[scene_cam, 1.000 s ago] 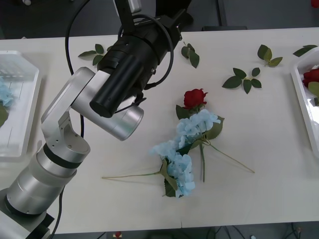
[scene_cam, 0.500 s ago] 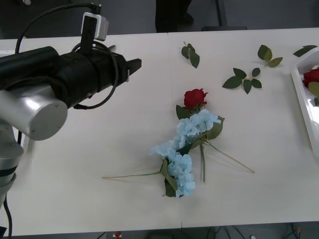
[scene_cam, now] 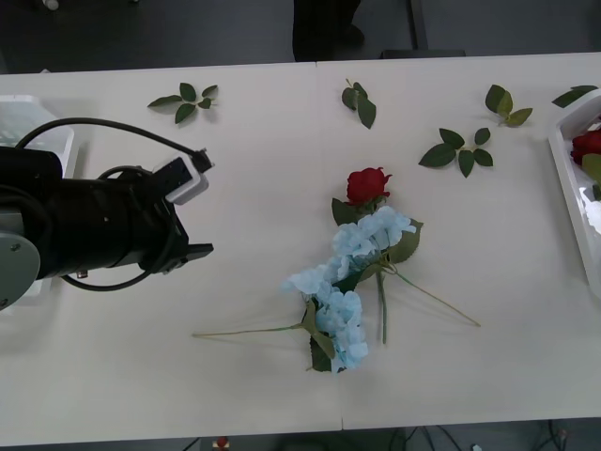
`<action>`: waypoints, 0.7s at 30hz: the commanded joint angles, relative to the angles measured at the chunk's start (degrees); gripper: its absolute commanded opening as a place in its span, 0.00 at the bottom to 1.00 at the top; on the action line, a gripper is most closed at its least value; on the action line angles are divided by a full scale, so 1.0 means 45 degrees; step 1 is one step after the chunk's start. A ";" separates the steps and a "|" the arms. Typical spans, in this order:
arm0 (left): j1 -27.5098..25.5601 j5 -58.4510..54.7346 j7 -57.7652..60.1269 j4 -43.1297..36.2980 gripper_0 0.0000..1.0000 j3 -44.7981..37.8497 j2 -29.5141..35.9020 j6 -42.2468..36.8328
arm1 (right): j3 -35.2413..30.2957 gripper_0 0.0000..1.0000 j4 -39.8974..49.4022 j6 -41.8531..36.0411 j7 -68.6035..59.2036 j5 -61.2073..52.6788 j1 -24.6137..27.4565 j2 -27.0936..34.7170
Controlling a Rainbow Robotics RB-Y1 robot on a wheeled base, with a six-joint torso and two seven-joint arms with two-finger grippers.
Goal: Place the red flowers into the right box and the blue flowers into the left box. If a person shows an open palm, hand one flower to the person first, then continue sorting.
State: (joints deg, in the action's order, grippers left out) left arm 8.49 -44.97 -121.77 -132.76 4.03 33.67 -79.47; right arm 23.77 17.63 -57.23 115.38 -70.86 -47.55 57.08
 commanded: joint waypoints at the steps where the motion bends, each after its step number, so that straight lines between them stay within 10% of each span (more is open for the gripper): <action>1: -0.0167 0.0188 0.0048 -0.0498 1.00 0.0961 0.0682 -0.0738 | 0.0030 0.00 -0.0325 0.0393 -0.0113 0.0160 0.0039 -0.0263; 5: -0.0167 0.0676 -0.0089 -0.0498 1.00 0.1859 0.0838 -0.0719 | 0.0050 0.03 -0.0344 0.0491 -0.0113 0.0199 0.0039 -0.0302; 6: -0.0128 0.1164 -0.0011 -0.0479 1.00 0.2562 0.0838 -0.0601 | 0.0050 0.41 -0.0364 0.0510 -0.0094 0.0199 0.0039 -0.0302; 8: -0.0108 0.1574 0.0223 -0.0401 1.00 0.3168 0.0662 -0.0582 | 0.0069 0.55 -0.0305 0.0549 0.0082 0.0238 0.0039 -0.0282; 21: 0.0888 0.2356 0.1005 0.2334 1.00 0.5668 -0.0588 -0.0426 | -0.0009 0.91 0.1570 -0.2381 0.1137 -0.1246 0.0020 0.0440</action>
State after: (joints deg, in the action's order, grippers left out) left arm 10.21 -35.41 -122.73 -124.20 27.78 33.67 -82.29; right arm 23.77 19.53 -64.52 119.07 -74.23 -47.53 56.34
